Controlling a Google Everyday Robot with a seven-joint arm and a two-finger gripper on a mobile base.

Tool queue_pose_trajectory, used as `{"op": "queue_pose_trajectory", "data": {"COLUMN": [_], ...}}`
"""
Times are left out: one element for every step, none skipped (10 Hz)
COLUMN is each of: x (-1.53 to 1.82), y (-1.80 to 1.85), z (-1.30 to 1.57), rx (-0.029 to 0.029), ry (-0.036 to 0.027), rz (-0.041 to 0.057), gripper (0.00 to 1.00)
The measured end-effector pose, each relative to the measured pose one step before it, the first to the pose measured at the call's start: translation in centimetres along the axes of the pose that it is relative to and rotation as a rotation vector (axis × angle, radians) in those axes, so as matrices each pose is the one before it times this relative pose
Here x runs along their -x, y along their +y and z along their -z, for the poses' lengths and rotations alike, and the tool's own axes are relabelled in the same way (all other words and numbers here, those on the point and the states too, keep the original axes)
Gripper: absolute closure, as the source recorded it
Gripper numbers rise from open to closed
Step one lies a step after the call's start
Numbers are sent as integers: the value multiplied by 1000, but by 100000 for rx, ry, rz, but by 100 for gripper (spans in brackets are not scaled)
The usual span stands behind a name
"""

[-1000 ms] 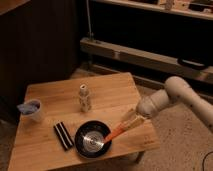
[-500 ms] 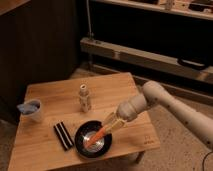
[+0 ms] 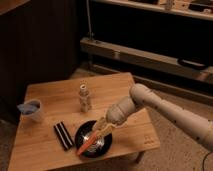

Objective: Place the pepper in the ceramic bowl

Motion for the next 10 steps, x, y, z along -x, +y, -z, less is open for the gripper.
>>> {"op": "queue_pose_trajectory", "data": {"x": [-337,-485,-332,-321,-291,-357,-265,2,64,-14], "y": [-306,-101,-325,-294,-161,-206,-51,-28,-7,-1], "z": [-233,19,-48,52,156,226,166,45,-111,25], "rx": [-1383,-1124,-1611,-1686,-1365,-2342,-1059,-235,238,-50], "ry": [1584,1352,526,757,507,595,198,-40,122,-14], "rz": [-1520,-2356,-2275,-2631,-2142,-3249,-1704,-34,143,-29], "gripper": [33,25,20,20,20,20,20,20,20,20]}}
